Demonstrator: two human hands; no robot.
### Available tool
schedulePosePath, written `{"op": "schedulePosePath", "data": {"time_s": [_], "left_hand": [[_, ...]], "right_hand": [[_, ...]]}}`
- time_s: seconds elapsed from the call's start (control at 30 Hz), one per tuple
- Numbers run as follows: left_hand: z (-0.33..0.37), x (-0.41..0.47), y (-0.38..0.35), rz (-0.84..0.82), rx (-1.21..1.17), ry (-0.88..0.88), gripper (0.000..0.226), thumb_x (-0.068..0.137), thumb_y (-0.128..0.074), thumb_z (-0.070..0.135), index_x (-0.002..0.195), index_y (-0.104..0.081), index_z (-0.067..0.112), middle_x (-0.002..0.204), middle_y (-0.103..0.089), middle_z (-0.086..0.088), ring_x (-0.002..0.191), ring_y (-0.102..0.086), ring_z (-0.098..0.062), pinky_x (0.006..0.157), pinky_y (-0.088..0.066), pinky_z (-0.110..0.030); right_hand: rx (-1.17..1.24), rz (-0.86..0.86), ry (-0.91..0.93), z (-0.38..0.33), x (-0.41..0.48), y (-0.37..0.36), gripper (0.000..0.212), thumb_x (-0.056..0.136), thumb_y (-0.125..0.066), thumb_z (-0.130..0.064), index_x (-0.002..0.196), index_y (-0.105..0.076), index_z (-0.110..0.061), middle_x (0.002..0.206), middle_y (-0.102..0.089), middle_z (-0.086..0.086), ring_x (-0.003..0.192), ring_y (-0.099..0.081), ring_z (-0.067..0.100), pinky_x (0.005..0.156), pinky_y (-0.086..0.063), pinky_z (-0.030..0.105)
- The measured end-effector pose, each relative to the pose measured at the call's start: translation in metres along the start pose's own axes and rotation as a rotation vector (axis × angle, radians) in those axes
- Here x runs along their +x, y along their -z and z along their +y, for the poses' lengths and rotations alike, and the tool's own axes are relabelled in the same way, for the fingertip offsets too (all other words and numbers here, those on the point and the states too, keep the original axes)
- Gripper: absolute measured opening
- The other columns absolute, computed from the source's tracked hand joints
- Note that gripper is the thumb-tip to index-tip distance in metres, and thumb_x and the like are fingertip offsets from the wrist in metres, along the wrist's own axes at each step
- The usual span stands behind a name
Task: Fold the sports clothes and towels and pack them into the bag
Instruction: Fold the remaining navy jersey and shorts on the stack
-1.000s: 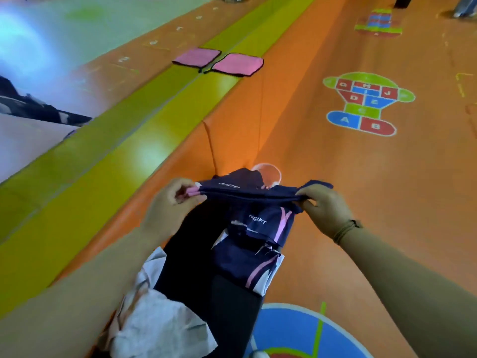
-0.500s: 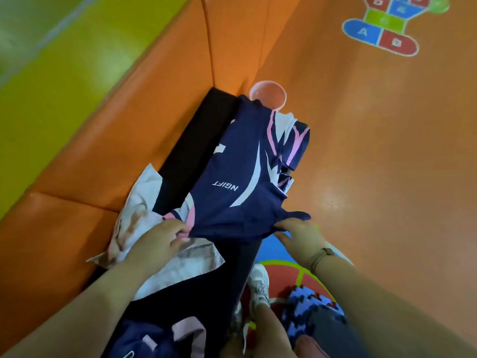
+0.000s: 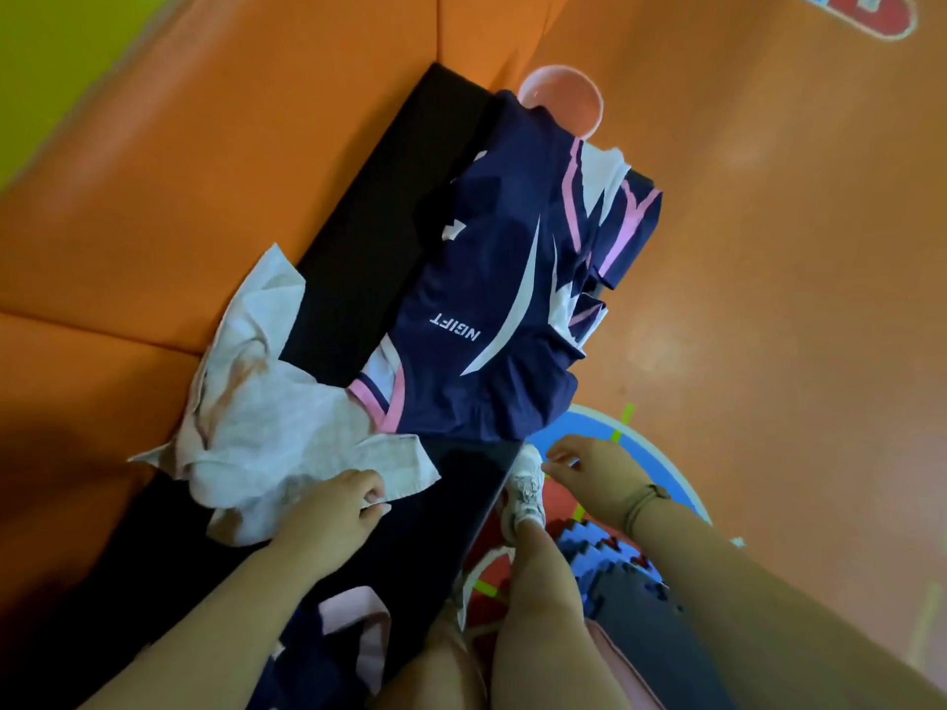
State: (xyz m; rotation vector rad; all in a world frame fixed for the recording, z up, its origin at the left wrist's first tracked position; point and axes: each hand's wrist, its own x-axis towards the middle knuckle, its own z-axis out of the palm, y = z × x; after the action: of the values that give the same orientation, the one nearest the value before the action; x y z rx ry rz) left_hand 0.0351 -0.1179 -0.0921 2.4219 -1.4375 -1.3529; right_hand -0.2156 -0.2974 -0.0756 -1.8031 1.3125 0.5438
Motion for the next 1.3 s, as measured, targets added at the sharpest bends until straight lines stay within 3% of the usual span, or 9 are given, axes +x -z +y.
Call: {"op": "schedulePosePath", "data": {"time_s": [0.2, 0.33, 0.47, 0.53, 0.67, 0.9, 1.03, 1.13, 1.3], "left_hand": [[0.047, 0.055, -0.016, 0.114, 0.01, -0.065, 0.003, 0.087, -0.06, 0.023, 0.088, -0.058, 0.025, 0.097, -0.059, 0.012, 0.097, -0.059, -0.014, 0.074, -0.041, -0.026], [0.074, 0.092, -0.038, 0.128, 0.058, -0.106, 0.024, 0.088, -0.062, 0.027, 0.11, -0.059, 0.018, 0.112, -0.056, 0.002, 0.101, -0.054, -0.021, 0.076, -0.042, -0.029], [0.092, 0.118, -0.06, 0.253, 0.217, -0.26, 0.047, 0.06, -0.086, 0.028, 0.099, -0.063, 0.014, 0.099, -0.06, -0.007, 0.093, -0.049, -0.027, 0.065, -0.053, -0.039], [0.1, 0.127, -0.069, 0.26, 0.263, -0.266, 0.058, 0.052, -0.088, 0.035, 0.1, -0.064, 0.013, 0.101, -0.06, -0.009, 0.091, -0.05, -0.029, 0.063, -0.052, -0.039], [0.106, 0.137, -0.087, 0.181, 0.359, -0.184, 0.073, 0.043, -0.09, 0.046, 0.103, -0.061, 0.014, 0.106, -0.058, -0.012, 0.088, -0.056, -0.032, 0.066, -0.05, -0.042], [0.114, 0.143, -0.103, 0.284, 0.396, -0.145, 0.053, 0.054, -0.086, 0.032, 0.097, -0.061, 0.014, 0.106, -0.058, -0.014, 0.088, -0.055, -0.036, 0.071, -0.046, -0.046], [0.107, 0.143, -0.106, 0.385, 0.371, -0.193, 0.031, 0.061, -0.077, 0.01, 0.089, -0.064, 0.014, 0.101, -0.063, -0.012, 0.083, -0.058, -0.035, 0.068, -0.049, -0.042], [0.106, 0.144, -0.108, 0.398, 0.43, -0.256, 0.016, 0.069, -0.062, 0.005, 0.083, -0.065, 0.011, 0.097, -0.064, -0.013, 0.079, -0.059, -0.034, 0.065, -0.05, -0.04], [0.102, 0.148, -0.113, 0.414, 0.494, -0.311, 0.025, 0.076, -0.041, 0.001, 0.074, -0.065, 0.008, 0.088, -0.065, -0.012, 0.072, -0.06, -0.033, 0.058, -0.051, -0.037]], "right_hand": [[0.02, 0.099, -0.035, 0.017, 0.058, 0.037, 0.019, 0.089, -0.058, -0.029, 0.101, -0.065, -0.016, 0.104, -0.068, 0.002, 0.097, -0.061, 0.023, 0.079, -0.046, 0.03], [0.024, 0.212, -0.009, 0.023, 0.099, 0.059, 0.027, 0.087, -0.061, -0.028, 0.111, -0.06, -0.014, 0.107, -0.064, 0.004, 0.095, -0.06, 0.027, 0.083, -0.046, 0.034], [-0.001, 0.245, 0.092, 0.022, 0.134, 0.068, 0.044, 0.083, -0.067, -0.032, 0.118, -0.053, -0.009, 0.118, -0.052, 0.011, 0.1, -0.054, 0.03, 0.086, -0.045, 0.041], [-0.032, 0.194, 0.124, 0.021, 0.148, 0.068, 0.044, 0.082, -0.068, -0.035, 0.114, -0.055, -0.008, 0.116, -0.051, 0.013, 0.101, -0.052, 0.03, 0.087, -0.043, 0.037], [-0.084, 0.102, 0.129, 0.021, 0.171, 0.062, 0.036, 0.079, -0.066, -0.042, 0.081, -0.055, -0.008, 0.092, -0.059, 0.016, 0.083, -0.056, 0.034, 0.069, -0.042, 0.032], [-0.031, 0.113, 0.124, 0.016, 0.173, 0.067, 0.018, 0.084, -0.063, -0.023, 0.079, -0.049, -0.013, 0.083, -0.055, 0.007, 0.075, -0.048, 0.026, 0.064, -0.03, 0.027], [0.072, 0.123, 0.112, 0.02, 0.169, 0.069, 0.032, 0.084, -0.063, -0.018, 0.066, -0.036, -0.02, 0.063, -0.044, -0.004, 0.059, -0.039, 0.015, 0.05, -0.028, 0.025], [0.095, 0.127, 0.126, 0.024, 0.166, 0.07, 0.028, 0.082, -0.067, -0.02, 0.075, -0.04, -0.016, 0.067, -0.045, -0.008, 0.06, -0.04, 0.006, 0.05, -0.03, 0.017], [0.202, 0.105, 0.142, 0.026, 0.16, 0.074, 0.034, 0.083, -0.068, -0.015, 0.092, -0.036, -0.01, 0.069, -0.046, -0.004, 0.059, -0.041, 0.008, 0.051, -0.035, 0.014]]}}
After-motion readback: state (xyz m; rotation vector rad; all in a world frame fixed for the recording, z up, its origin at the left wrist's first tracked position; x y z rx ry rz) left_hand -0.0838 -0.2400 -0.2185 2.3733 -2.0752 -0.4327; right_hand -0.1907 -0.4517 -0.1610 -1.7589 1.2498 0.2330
